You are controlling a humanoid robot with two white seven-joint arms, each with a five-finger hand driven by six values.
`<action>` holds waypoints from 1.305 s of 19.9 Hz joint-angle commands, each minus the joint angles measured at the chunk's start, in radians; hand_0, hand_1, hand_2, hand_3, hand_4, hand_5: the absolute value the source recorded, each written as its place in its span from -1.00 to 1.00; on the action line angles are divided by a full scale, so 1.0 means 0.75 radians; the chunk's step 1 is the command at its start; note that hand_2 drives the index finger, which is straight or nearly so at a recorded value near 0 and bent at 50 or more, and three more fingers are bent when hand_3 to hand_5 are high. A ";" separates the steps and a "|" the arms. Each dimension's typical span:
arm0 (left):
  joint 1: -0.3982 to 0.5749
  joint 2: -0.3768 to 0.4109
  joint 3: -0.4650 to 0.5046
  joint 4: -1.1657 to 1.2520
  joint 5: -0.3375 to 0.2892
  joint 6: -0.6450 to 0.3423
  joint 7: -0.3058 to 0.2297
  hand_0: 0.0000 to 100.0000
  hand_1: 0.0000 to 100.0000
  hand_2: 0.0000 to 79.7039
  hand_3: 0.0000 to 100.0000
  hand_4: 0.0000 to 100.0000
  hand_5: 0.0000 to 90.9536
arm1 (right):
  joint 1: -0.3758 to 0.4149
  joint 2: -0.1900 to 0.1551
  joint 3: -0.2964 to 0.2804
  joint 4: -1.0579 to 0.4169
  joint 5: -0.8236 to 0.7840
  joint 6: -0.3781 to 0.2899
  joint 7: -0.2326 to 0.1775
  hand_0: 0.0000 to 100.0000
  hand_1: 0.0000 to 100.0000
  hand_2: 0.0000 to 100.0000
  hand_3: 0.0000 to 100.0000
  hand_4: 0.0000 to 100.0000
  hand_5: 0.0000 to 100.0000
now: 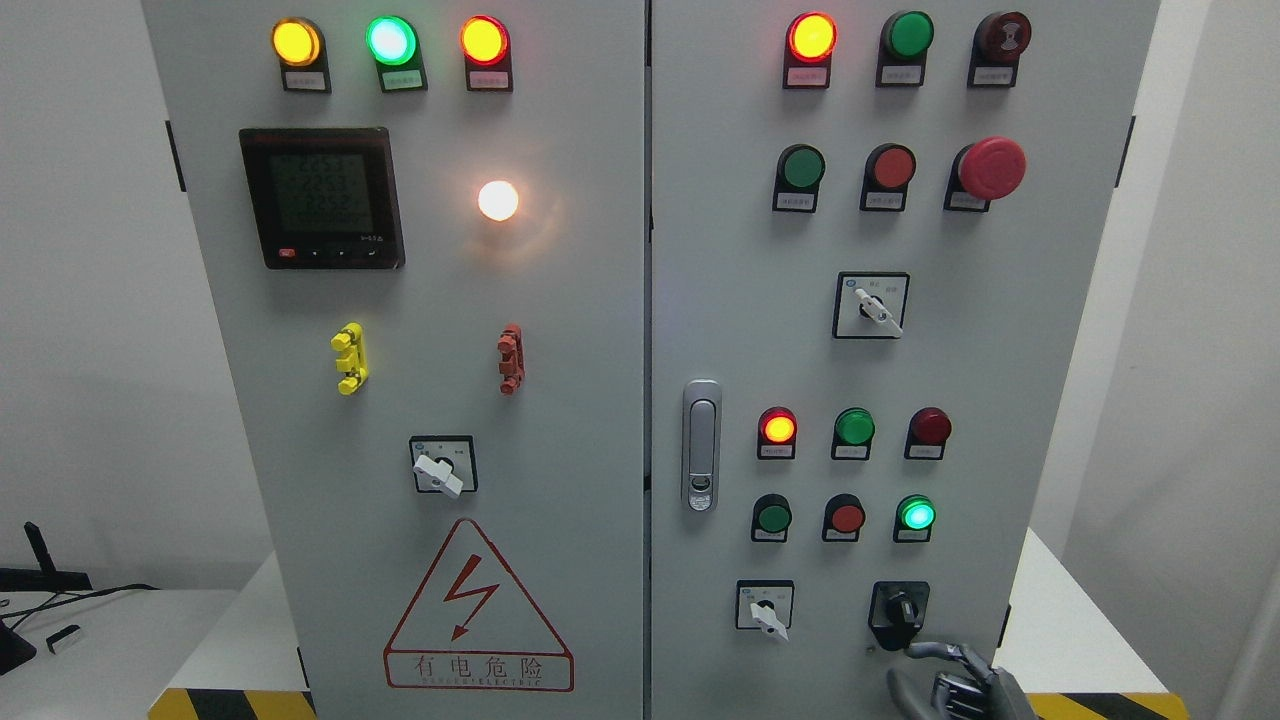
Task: Trip black knob to open circuit
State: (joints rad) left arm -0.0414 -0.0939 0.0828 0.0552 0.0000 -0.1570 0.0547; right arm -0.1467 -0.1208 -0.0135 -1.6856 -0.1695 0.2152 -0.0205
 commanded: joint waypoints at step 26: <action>0.000 -0.002 0.000 0.000 -0.041 0.001 0.001 -0.76 -0.22 -1.00 -1.00 -1.00 -1.00 | 0.535 -0.031 -0.348 -0.415 -0.250 -0.005 0.187 -1.00 -1.00 -0.44 -0.05 -0.27 -0.31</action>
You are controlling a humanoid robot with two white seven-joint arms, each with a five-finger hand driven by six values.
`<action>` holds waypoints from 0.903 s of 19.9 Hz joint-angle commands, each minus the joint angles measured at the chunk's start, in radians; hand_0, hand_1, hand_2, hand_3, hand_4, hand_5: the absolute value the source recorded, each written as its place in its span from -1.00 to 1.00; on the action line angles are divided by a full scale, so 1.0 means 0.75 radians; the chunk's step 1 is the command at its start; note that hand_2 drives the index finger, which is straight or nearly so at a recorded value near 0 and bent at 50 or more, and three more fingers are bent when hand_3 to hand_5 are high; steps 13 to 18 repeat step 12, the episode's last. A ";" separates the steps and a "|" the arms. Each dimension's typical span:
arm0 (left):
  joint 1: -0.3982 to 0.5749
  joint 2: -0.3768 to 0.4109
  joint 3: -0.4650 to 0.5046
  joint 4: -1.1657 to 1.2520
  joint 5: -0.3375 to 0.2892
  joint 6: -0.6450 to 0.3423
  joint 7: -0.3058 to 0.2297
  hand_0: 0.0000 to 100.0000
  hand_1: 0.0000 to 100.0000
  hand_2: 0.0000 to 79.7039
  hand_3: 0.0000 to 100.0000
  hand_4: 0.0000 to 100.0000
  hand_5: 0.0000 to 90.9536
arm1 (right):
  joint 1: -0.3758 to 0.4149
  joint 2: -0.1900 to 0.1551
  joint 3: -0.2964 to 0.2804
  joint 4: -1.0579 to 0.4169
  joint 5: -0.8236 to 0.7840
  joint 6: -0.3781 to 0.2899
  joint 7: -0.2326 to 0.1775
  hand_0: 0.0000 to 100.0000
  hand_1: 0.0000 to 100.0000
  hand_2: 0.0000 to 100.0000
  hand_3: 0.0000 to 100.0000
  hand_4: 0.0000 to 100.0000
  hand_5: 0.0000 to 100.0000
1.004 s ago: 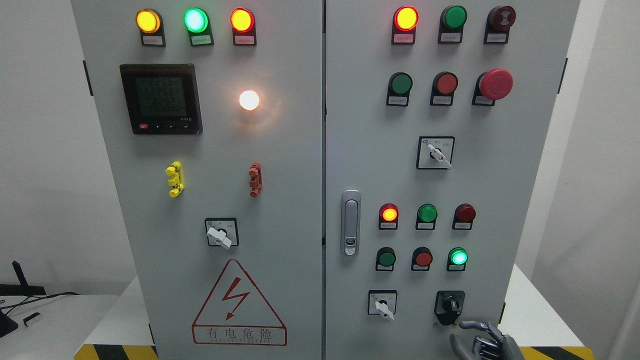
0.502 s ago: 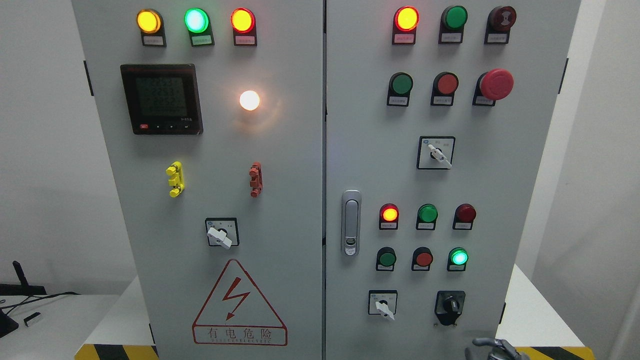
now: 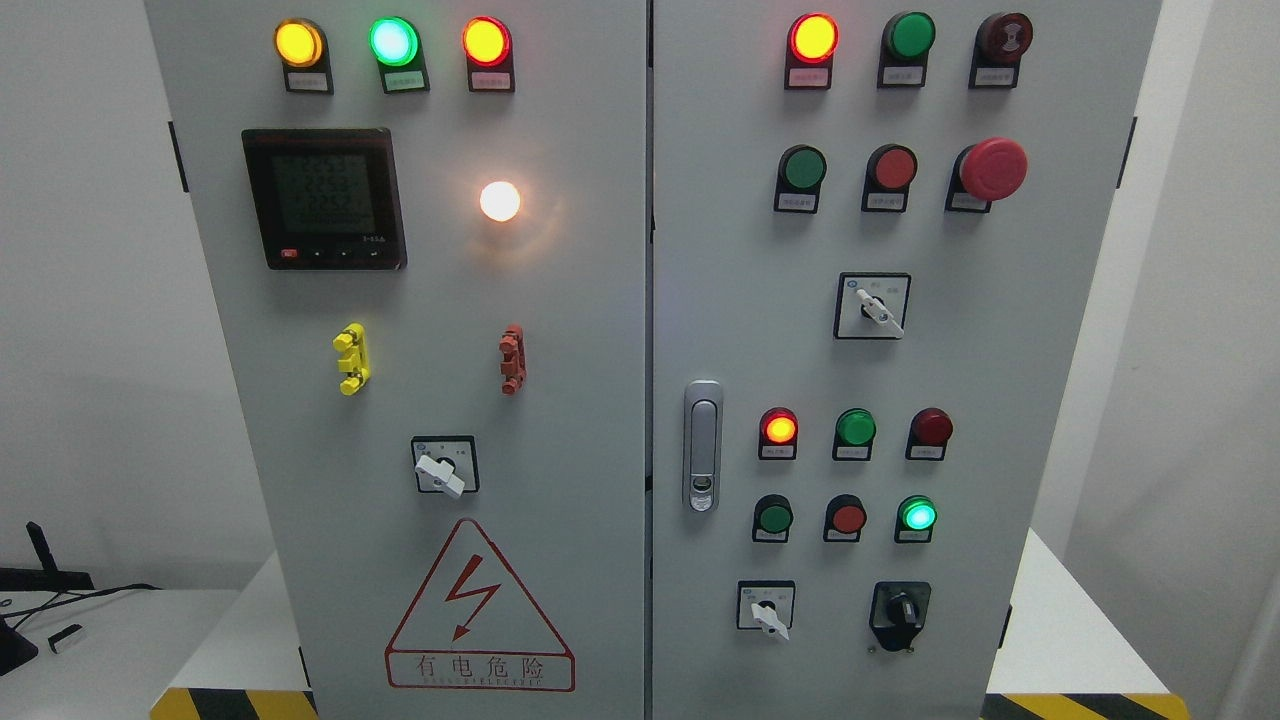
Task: Trip black knob to open circuit
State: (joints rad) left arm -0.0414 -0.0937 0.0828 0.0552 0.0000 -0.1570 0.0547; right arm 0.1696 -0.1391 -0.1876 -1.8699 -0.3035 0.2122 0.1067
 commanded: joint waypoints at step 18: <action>0.000 0.000 0.000 0.000 -0.041 0.001 0.001 -0.76 -0.22 -1.00 -1.00 -1.00 -1.00 | 0.130 -0.005 -0.140 -0.196 -0.101 0.001 0.038 -1.00 -1.00 -0.75 -0.44 -0.56 -0.56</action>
